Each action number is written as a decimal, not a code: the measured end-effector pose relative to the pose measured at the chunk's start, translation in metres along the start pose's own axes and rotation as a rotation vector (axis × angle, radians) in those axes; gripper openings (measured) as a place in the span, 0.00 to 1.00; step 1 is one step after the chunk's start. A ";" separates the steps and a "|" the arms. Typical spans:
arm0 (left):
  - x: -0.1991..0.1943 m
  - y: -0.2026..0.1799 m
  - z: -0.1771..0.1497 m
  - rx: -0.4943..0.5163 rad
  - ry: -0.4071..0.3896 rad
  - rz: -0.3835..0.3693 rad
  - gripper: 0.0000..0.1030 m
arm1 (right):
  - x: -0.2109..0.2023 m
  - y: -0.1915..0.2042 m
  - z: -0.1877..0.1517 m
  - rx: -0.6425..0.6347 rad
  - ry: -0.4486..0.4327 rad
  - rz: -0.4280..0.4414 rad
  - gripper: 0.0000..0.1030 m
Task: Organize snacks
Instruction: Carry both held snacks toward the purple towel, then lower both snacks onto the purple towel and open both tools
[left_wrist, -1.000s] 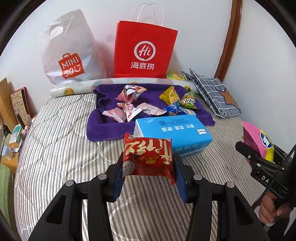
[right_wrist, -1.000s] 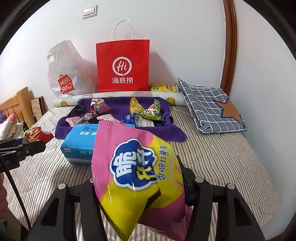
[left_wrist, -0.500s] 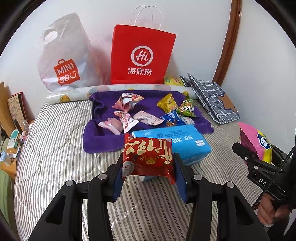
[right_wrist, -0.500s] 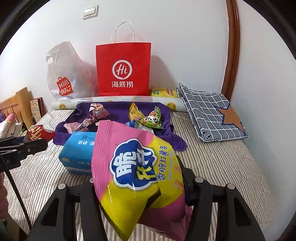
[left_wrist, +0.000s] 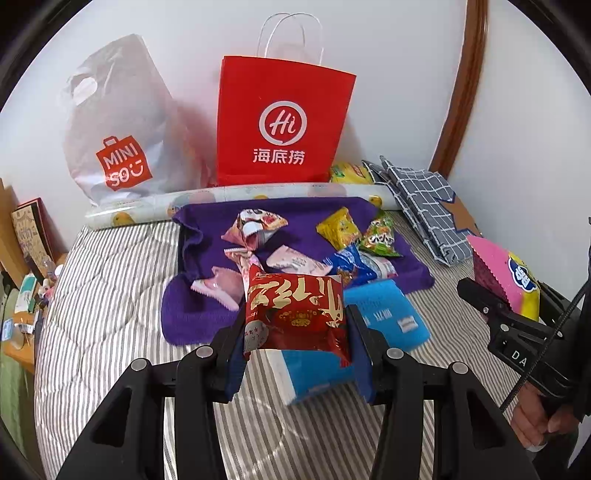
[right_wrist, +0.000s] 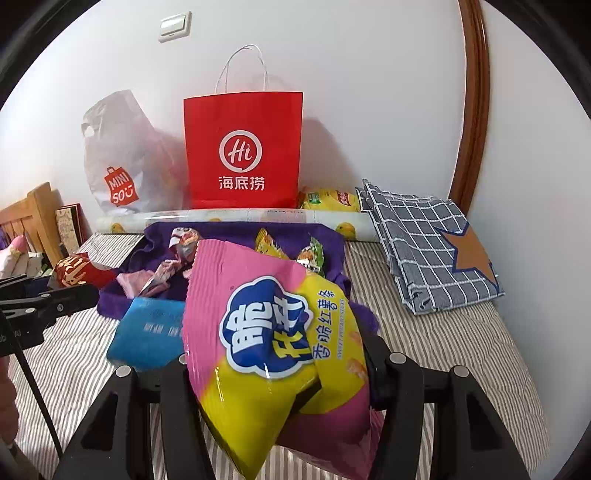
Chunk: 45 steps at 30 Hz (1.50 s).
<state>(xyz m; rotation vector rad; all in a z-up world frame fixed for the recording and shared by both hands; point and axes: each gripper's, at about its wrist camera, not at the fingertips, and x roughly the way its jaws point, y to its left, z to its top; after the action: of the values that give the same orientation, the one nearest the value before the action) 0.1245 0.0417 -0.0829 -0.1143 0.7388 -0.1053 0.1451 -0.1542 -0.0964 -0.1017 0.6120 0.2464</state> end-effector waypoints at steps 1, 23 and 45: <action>0.002 0.001 0.004 -0.002 0.002 0.006 0.46 | 0.003 -0.001 0.003 -0.001 0.000 -0.002 0.52; 0.077 0.034 0.073 -0.117 0.073 -0.015 0.47 | 0.099 -0.006 0.071 0.031 0.074 0.059 0.52; 0.164 0.039 0.082 -0.137 0.167 0.006 0.48 | 0.175 0.005 0.059 -0.069 0.194 0.049 0.54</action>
<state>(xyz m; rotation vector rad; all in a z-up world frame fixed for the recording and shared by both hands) 0.3028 0.0636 -0.1372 -0.2360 0.9132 -0.0583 0.3147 -0.1048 -0.1501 -0.1790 0.7995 0.3072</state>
